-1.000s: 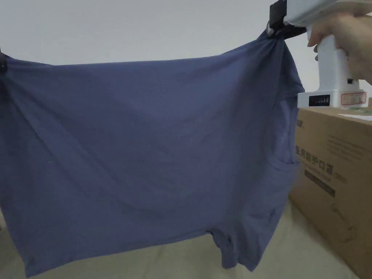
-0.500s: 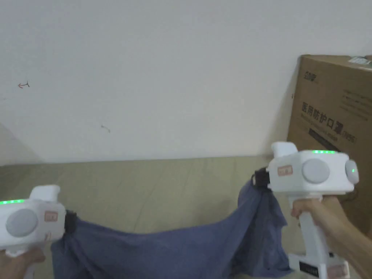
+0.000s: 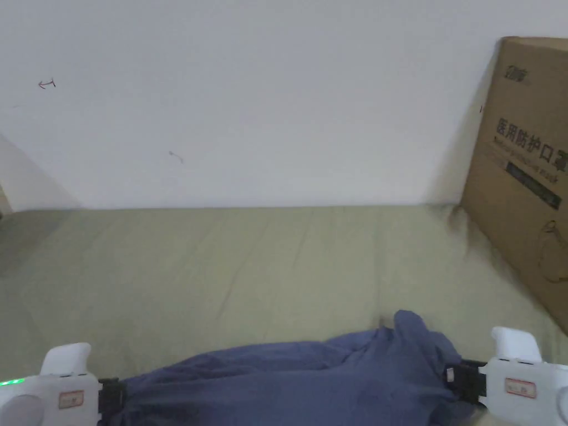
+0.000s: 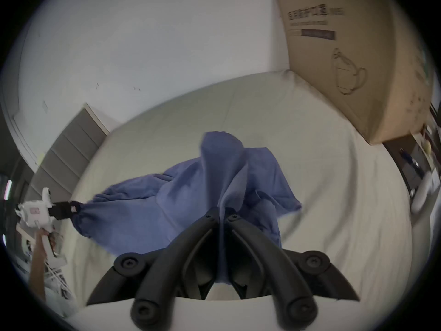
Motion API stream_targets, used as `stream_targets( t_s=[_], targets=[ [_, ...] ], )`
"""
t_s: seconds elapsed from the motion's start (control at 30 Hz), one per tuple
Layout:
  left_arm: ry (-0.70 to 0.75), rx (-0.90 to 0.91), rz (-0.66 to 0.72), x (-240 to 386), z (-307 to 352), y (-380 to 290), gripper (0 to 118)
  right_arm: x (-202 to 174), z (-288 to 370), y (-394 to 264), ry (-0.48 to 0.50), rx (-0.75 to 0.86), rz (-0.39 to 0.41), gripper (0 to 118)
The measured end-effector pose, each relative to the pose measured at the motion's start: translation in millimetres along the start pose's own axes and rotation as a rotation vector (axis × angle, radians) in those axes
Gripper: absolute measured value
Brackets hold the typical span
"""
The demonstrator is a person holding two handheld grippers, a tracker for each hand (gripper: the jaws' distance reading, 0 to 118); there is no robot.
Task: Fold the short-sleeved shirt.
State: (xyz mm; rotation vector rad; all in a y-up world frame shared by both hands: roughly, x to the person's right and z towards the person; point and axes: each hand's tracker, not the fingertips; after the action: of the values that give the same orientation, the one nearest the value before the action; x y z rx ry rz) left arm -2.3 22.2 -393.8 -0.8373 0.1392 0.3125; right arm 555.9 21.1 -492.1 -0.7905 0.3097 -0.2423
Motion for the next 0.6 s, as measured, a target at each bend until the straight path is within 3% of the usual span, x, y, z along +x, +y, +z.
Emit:
stream_targets(
  t_s=[0.07, 0.27, 0.4, 0.53, 0.6],
  targets=[
    [-0.023, 0.007, 0.007, -1.6, 26.7, -14.7, 1, 3.4, 28.7, -11.5, 0.022, 0.008, -0.029, 2],
    [0.022, -0.005, -0.041, -5.5, 116.2, -77.3, 1, 6.0, 122.5, -70.9, -0.002, 0.001, 0.014, 2],
    [-0.026, 0.026, 0.086, -26.1, 167.4, -139.9, 1, 5.8, 183.3, -125.9, -0.02, -0.011, -0.038, 2],
    [0.001, -0.036, -0.001, -28.7, 202.4, -202.2, 1, 15.1, 227.9, -183.9, -0.013, 0.005, -0.112, 2],
    [0.028, -0.038, -0.006, -32.6, 215.5, -230.6, 1, 13.1, 246.1, -212.9, -0.008, -0.003, -0.11, 2]
  ],
)
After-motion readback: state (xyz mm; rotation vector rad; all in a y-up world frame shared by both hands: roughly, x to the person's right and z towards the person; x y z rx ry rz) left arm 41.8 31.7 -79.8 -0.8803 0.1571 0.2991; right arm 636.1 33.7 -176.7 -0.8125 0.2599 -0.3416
